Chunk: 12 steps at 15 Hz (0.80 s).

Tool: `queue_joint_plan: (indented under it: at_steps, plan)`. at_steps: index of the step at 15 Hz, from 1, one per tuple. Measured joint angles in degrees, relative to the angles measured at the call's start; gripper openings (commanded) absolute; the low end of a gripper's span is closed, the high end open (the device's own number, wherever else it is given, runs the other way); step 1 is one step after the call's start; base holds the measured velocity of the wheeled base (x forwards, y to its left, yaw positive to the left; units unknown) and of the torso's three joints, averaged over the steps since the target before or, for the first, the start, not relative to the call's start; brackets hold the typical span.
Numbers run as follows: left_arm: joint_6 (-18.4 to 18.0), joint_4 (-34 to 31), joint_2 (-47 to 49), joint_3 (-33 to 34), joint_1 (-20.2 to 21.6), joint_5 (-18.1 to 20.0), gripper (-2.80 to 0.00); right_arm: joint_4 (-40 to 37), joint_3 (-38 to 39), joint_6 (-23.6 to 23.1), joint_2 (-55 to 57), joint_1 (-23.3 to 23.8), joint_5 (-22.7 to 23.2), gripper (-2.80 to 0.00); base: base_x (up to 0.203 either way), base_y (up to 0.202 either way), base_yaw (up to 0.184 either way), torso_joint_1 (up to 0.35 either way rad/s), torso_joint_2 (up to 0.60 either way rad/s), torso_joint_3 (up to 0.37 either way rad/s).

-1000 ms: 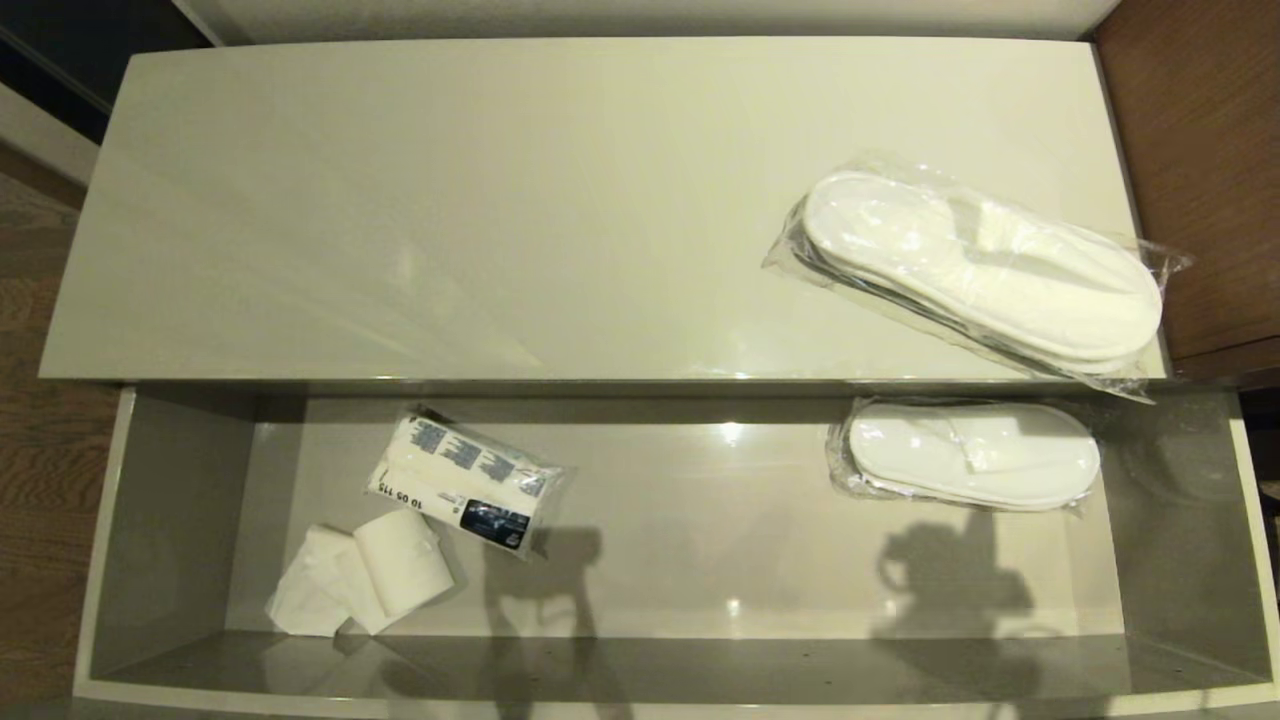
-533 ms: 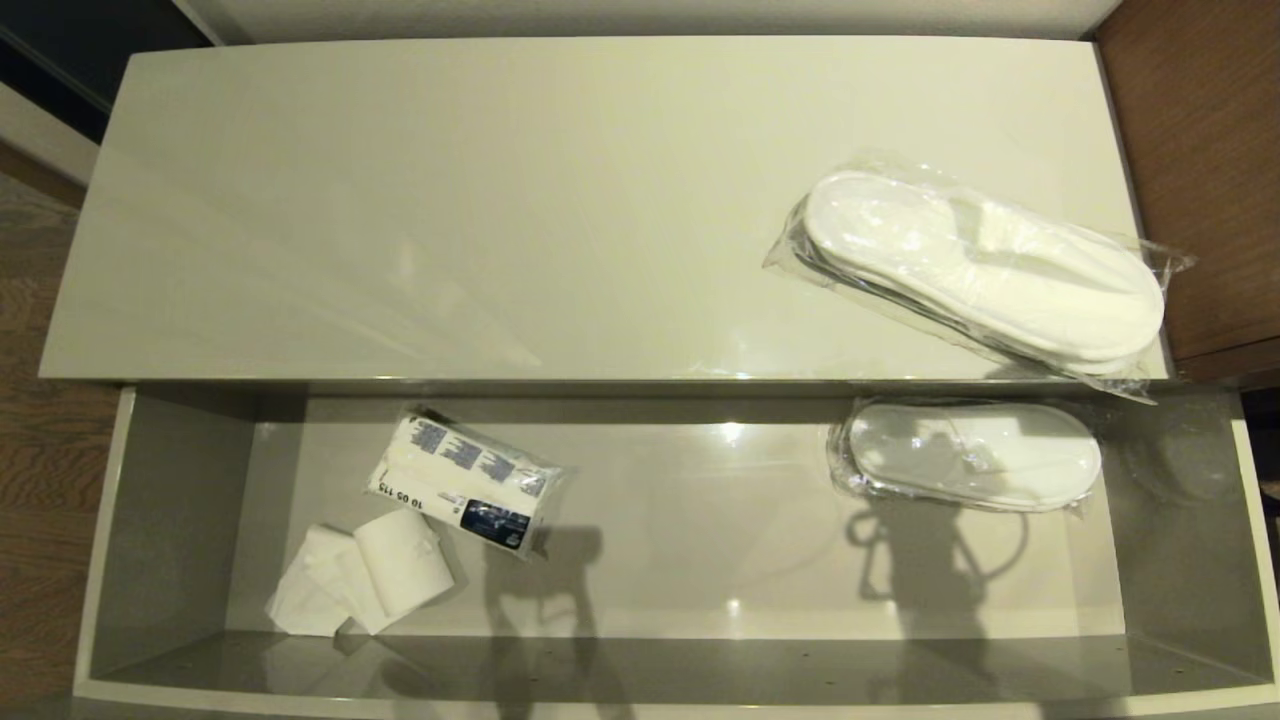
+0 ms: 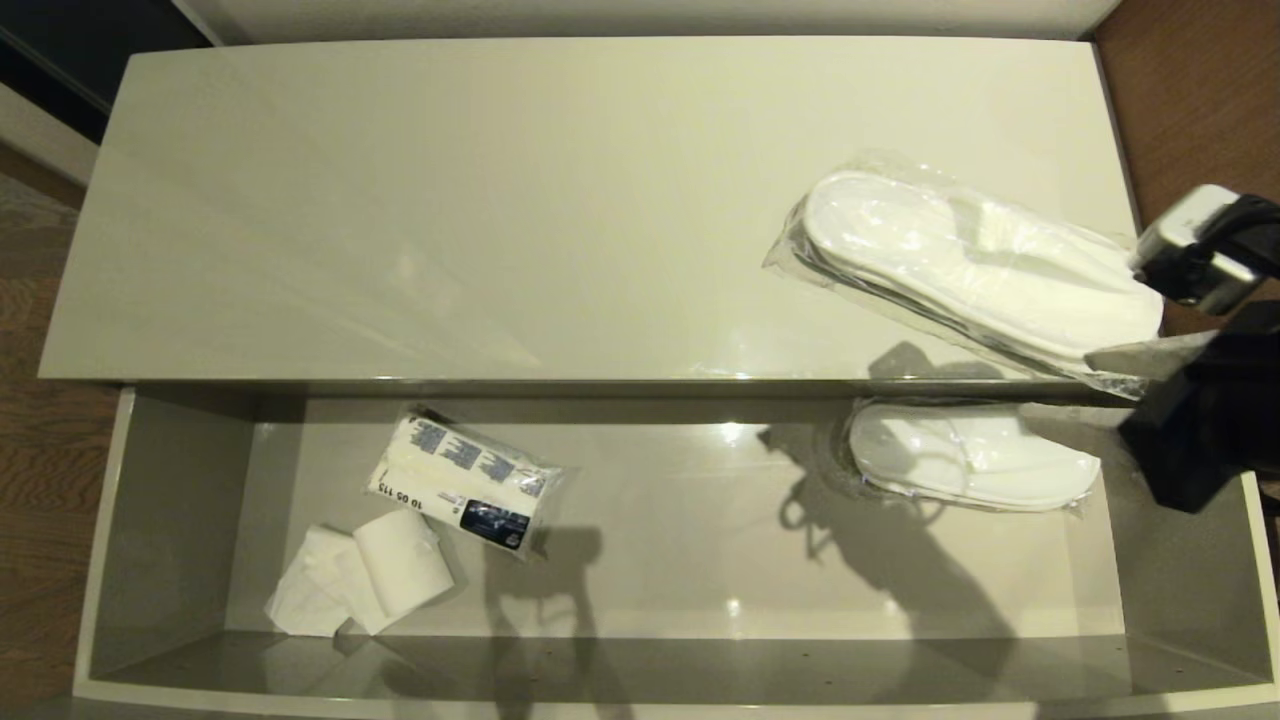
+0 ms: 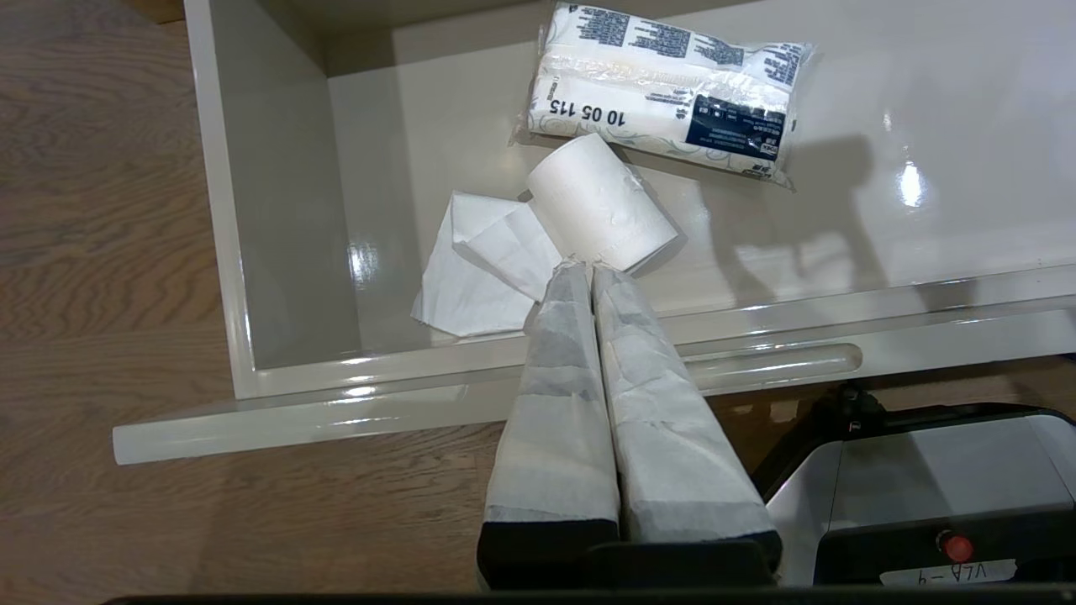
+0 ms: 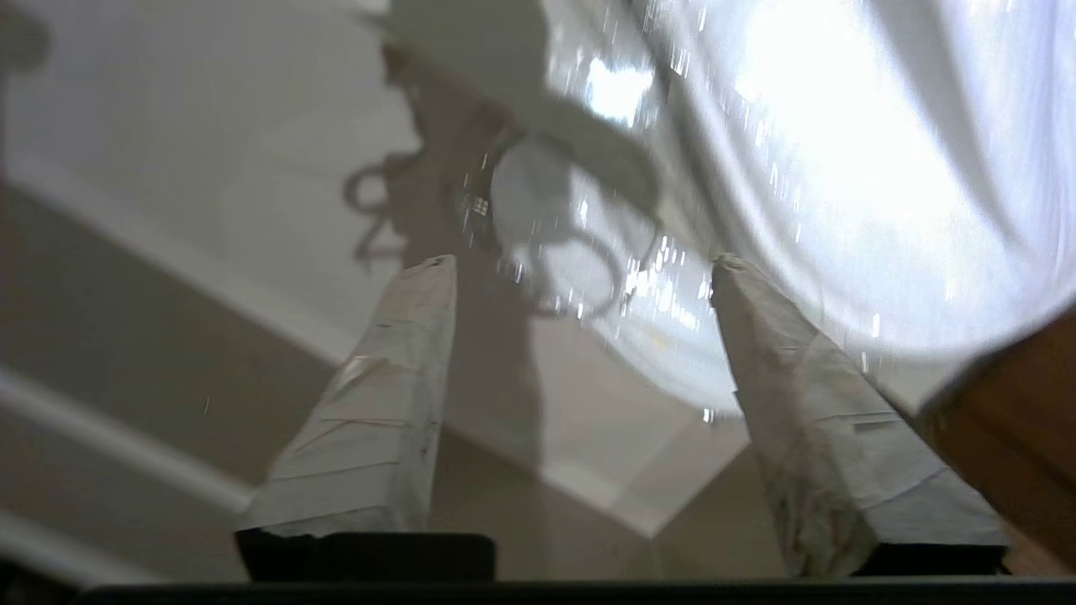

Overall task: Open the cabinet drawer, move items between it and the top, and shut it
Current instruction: Pick up the disposable slippers on the table

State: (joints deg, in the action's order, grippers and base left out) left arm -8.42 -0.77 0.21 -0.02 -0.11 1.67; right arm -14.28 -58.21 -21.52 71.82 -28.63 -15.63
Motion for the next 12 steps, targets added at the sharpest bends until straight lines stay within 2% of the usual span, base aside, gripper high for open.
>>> queue_joint_plan:
  at_steps: [3,6,8,12]
  plan:
    - [0.03,0.0,0.0,0.02,0.0,0.01,-2.8,13.0,-0.56,-1.57,6.35,1.12,-2.9,0.0,0.0,0.0,0.0,0.0,0.0,0.0]
    - [0.04,-0.01,0.0,0.02,-0.02,0.06,-2.8,24.02,-1.78,-6.01,10.5,1.87,-7.22,0.0,0.0,0.0,0.0,0.0,0.0,0.0]
    - [0.02,0.0,0.0,0.02,-0.02,0.09,-2.8,25.43,-2.55,-9.21,10.9,1.9,-8.95,0.0,0.0,0.0,0.0,0.0,0.0,0.0]
    - [-0.05,-0.02,0.0,0.02,0.0,0.01,-2.8,25.36,-2.28,-9.29,11.6,3.31,-8.8,0.0,0.0,0.0,0.0,0.0,0.0,0.0]
